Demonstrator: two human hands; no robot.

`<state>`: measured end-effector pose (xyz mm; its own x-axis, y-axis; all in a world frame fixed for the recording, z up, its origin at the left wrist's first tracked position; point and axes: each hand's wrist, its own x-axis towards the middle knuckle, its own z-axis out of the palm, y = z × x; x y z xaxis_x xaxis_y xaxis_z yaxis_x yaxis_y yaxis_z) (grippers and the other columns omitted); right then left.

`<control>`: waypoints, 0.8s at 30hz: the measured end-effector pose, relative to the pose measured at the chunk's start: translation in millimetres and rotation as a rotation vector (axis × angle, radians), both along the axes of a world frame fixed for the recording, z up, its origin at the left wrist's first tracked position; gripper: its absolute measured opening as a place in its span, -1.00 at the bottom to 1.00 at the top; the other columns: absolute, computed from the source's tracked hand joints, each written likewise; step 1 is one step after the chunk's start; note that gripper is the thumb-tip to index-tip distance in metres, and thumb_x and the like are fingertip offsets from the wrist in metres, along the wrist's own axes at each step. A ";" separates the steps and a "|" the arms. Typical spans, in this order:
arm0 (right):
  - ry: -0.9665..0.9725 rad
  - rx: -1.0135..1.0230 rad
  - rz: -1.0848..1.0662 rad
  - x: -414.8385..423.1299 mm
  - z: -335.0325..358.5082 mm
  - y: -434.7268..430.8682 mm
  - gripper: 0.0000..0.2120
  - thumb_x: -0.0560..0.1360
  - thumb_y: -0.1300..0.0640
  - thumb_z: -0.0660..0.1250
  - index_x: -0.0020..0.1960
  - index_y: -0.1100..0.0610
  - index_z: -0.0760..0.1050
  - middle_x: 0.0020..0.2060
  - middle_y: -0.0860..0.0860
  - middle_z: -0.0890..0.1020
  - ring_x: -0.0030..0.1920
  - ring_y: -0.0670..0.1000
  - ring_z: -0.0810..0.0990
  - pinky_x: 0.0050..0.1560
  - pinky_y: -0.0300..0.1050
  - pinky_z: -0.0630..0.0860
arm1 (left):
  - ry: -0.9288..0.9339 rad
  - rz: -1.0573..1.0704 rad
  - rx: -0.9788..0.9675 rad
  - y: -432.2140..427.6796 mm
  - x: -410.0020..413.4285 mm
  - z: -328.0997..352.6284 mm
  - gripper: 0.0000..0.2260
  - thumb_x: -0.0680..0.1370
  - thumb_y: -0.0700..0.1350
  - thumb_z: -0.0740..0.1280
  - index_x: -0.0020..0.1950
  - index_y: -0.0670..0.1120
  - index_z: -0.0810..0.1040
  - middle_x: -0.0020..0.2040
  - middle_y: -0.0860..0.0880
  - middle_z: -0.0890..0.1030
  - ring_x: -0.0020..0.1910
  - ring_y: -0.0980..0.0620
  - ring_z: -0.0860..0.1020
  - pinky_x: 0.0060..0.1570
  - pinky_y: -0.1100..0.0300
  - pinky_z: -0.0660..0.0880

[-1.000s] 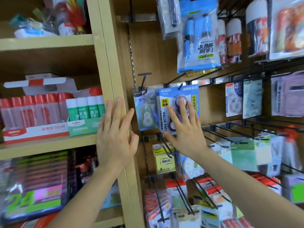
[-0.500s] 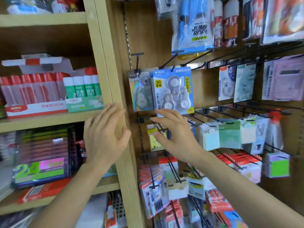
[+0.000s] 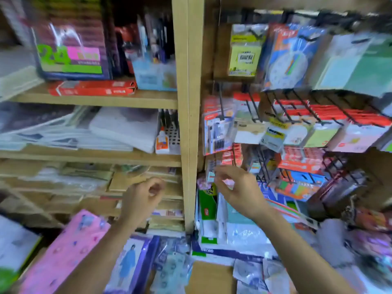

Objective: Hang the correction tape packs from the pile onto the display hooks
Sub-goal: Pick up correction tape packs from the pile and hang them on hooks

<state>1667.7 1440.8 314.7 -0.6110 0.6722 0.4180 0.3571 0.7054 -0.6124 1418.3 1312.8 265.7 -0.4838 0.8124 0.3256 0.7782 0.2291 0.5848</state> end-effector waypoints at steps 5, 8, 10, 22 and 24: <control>-0.353 -0.238 0.018 5.9 -105.9 -20.2 -0.84 0.50 0.15 0.34 0.06 0.08 0.61 -0.16 0.00 0.69 -0.13 0.10 0.66 -0.13 0.03 0.60 | -0.298 0.032 -0.484 -65.3 12.0 -128.5 -0.84 0.44 0.06 0.34 -0.04 0.15 0.66 -0.15 0.12 0.72 -0.13 0.08 0.67 -0.11 0.16 0.55; -0.509 -0.413 0.001 12.1 -155.1 -37.0 -0.80 0.54 0.12 0.35 0.14 0.04 0.62 -0.09 -0.04 0.71 -0.07 0.04 0.66 -0.03 -0.07 0.56 | -0.442 0.073 -0.667 -105.7 28.7 -189.8 -0.90 0.44 0.09 0.37 -0.09 0.18 0.64 -0.11 0.10 0.72 -0.05 0.04 0.68 -0.08 0.14 0.56; -0.611 -0.503 -0.005 16.0 -186.7 -49.4 -0.79 0.54 0.09 0.33 0.15 -0.01 0.62 -0.09 -0.08 0.70 -0.03 0.01 0.65 -0.02 -0.12 0.53 | -0.547 0.099 -0.752 -133.3 41.5 -235.2 -0.93 0.46 0.04 0.39 -0.10 0.13 0.65 -0.10 0.06 0.72 -0.03 0.05 0.69 -0.08 0.16 0.52; -0.939 -0.854 0.084 0.7 -371.7 -102.9 -0.88 0.51 0.05 0.41 0.01 0.04 0.65 -0.10 -0.04 0.70 -0.06 -0.01 0.63 -0.05 -0.19 0.44 | -0.971 0.434 -0.867 -204.5 101.7 -375.8 -0.77 0.47 0.07 0.31 -0.02 -0.02 0.66 -0.06 -0.03 0.67 0.03 -0.10 0.64 0.02 0.09 0.50; -0.997 -0.872 0.101 -7.8 -406.1 -105.1 -0.87 0.51 0.03 0.41 0.01 0.04 0.65 -0.09 -0.05 0.70 -0.05 -0.03 0.63 -0.07 -0.23 0.39 | -1.019 0.464 -0.851 -198.3 102.2 -391.9 -0.84 0.61 -0.13 0.31 0.05 -0.16 0.65 -0.04 -0.03 0.60 0.05 -0.06 0.60 0.06 0.11 0.43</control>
<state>1660.0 1335.7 -91.5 -0.4649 0.4236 -0.7774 0.8842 0.2678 -0.3828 1520.5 1114.4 -126.3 -0.4810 0.2837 -0.8295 -0.1404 0.9091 0.3923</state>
